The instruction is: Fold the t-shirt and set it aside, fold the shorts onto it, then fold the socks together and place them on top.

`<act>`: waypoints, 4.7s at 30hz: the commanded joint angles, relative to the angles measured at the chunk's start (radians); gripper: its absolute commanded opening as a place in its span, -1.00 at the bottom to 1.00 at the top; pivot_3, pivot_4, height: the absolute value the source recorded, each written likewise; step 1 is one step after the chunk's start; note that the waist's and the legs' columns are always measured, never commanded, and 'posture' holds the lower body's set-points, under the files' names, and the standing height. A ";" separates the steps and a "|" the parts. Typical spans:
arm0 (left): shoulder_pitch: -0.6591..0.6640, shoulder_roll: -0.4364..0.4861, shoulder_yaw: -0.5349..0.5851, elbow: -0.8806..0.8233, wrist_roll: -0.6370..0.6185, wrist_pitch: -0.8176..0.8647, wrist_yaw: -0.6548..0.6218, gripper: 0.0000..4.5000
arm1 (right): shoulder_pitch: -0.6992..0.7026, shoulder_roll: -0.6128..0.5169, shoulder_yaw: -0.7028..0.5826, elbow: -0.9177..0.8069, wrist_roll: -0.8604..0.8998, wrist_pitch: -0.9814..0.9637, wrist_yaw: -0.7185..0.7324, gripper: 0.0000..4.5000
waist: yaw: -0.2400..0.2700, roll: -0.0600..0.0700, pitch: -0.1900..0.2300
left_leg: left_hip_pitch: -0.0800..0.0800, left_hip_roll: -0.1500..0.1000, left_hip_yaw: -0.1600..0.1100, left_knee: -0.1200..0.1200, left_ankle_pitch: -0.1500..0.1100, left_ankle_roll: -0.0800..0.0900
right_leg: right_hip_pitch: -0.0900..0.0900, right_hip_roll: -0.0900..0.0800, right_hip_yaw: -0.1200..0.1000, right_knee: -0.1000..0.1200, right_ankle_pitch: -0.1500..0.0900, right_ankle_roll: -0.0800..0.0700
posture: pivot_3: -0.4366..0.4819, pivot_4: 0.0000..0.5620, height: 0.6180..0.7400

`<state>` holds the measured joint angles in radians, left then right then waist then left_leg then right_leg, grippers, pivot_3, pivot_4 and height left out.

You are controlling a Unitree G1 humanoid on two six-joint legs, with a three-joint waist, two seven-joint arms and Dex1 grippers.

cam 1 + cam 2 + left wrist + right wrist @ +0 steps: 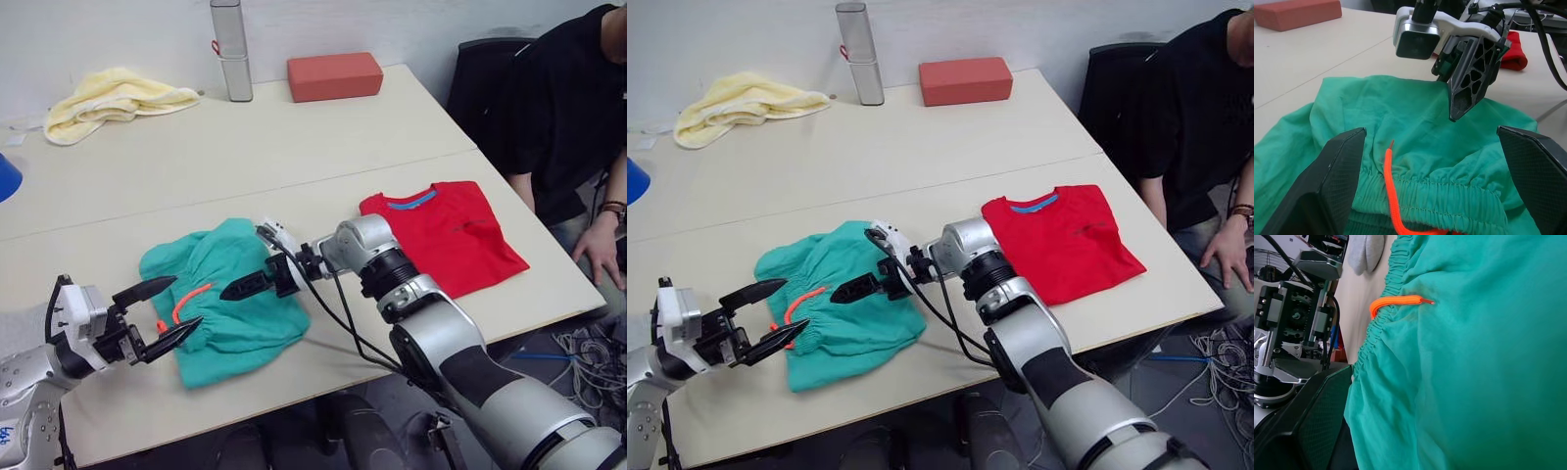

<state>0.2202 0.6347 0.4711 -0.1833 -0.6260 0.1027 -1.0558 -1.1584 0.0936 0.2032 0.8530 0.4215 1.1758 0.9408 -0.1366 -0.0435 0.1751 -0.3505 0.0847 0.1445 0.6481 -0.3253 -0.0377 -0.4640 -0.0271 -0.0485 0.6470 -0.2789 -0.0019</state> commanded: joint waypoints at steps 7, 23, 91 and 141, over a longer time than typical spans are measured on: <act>0.088 -0.013 0.027 -0.103 -0.048 0.004 0.006 1.00 | 0.041 -0.012 -0.260 0.006 0.123 0.101 -0.022 -0.15 | 0.004 0.001 0.000 | -0.002 0.000 -0.001 0.000 0.000 -0.001 | -0.001 0.000 0.000 -0.001 0.000 0.000 | -0.05 -0.47 1.00; -0.093 -0.030 -0.093 -0.070 -0.088 0.095 0.024 1.00 | 0.197 -0.181 -0.900 -0.656 0.618 0.439 -0.450 -0.96 | 0.046 0.003 0.001 | -0.004 -0.001 -0.001 0.000 -0.001 0.001 | -0.001 0.001 -0.001 -0.004 0.001 0.002 | -0.05 -0.47 1.00; -0.425 -0.017 -0.232 0.189 0.000 0.094 -0.112 1.00 | 1.075 -0.213 -0.671 -1.279 0.866 -0.529 -1.481 0.37 | 0.056 0.014 0.009 | -0.003 -0.005 0.001 -0.002 0.006 -0.002 | 0.001 0.002 0.008 -0.008 0.005 0.010 | -0.05 -0.47 1.00; 0.236 -0.088 0.468 -0.019 -1.313 0.552 1.481 1.00 | 1.009 -0.661 -0.238 -1.139 0.244 -1.313 0.462 0.98 | 0.106 -0.010 0.006 | 0.015 -0.002 0.000 0.000 -0.005 0.006 | 0.020 0.002 0.002 -0.018 0.003 0.003 | -0.05 -0.47 1.00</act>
<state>0.4674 0.5240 0.9472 -0.2334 -1.8601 0.6618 0.3615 -0.1418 -0.5743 -0.0358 -0.2540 0.6581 -0.1312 1.4093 -0.0304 -0.0531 0.1807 -0.3353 0.0824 0.1446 0.6477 -0.3295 -0.0325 -0.4438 -0.0252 -0.0463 0.6292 -0.2764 0.0010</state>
